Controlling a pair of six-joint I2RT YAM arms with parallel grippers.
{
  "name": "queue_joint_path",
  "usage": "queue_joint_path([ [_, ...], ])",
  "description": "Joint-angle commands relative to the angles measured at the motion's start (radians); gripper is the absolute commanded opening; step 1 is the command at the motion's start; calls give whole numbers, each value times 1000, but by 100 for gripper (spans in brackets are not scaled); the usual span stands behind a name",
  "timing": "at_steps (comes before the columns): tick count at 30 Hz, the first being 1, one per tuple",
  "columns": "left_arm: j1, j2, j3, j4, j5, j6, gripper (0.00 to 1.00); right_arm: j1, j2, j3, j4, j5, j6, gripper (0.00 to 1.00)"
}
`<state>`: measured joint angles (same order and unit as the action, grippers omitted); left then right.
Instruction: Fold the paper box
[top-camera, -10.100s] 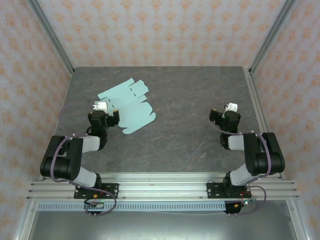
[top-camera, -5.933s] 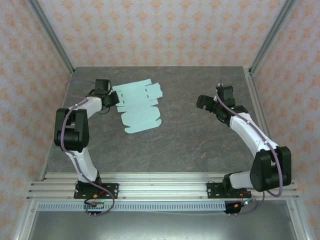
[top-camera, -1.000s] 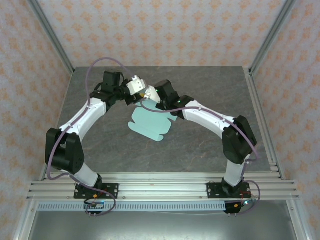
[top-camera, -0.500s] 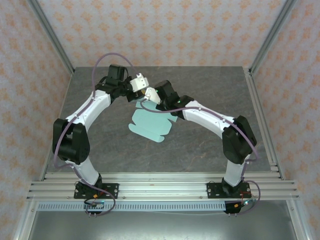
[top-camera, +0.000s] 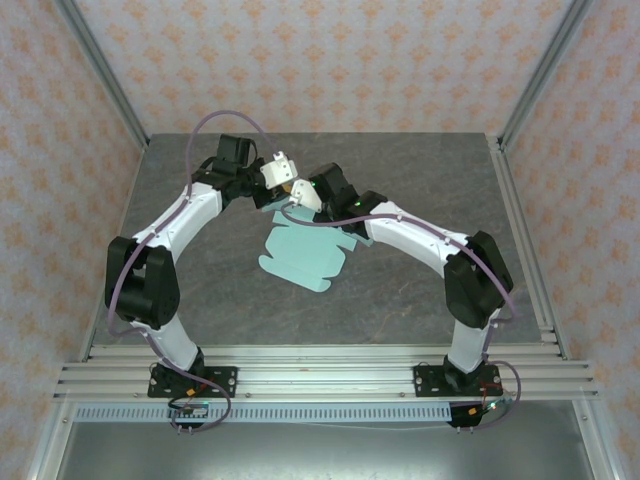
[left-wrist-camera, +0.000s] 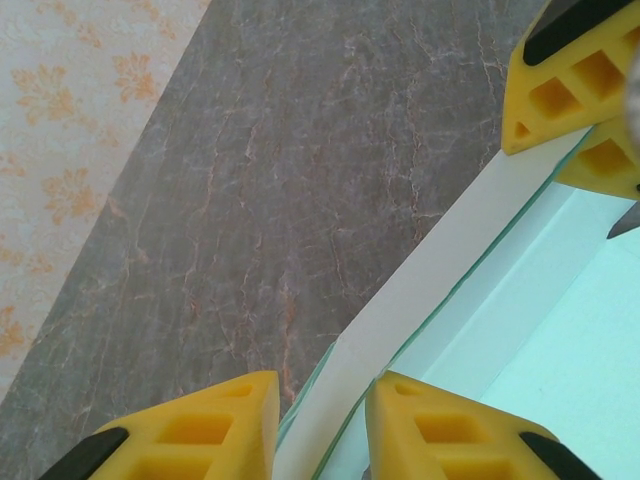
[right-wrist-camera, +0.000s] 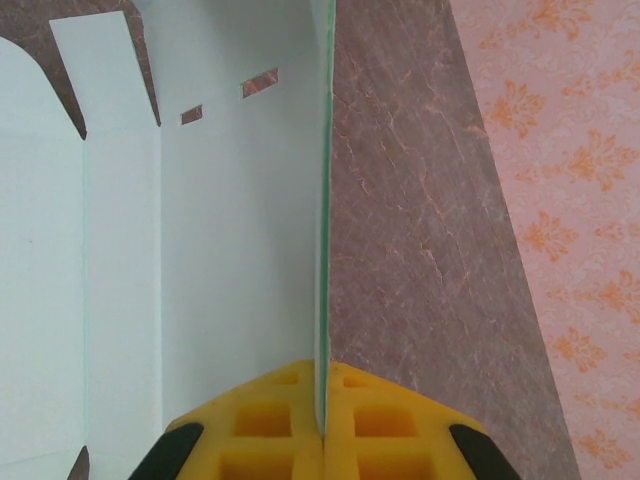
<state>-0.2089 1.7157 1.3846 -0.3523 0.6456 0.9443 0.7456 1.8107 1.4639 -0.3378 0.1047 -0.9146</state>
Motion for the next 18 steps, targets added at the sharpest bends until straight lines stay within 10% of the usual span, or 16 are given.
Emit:
queue_joint_path([
  [1,-5,7,-16,-49,-14,58,28,9,-24,19,53,-4,13,1],
  [18,70,9,-10,-40,152,31,30,9,-36,14,43,-12,16,2],
])
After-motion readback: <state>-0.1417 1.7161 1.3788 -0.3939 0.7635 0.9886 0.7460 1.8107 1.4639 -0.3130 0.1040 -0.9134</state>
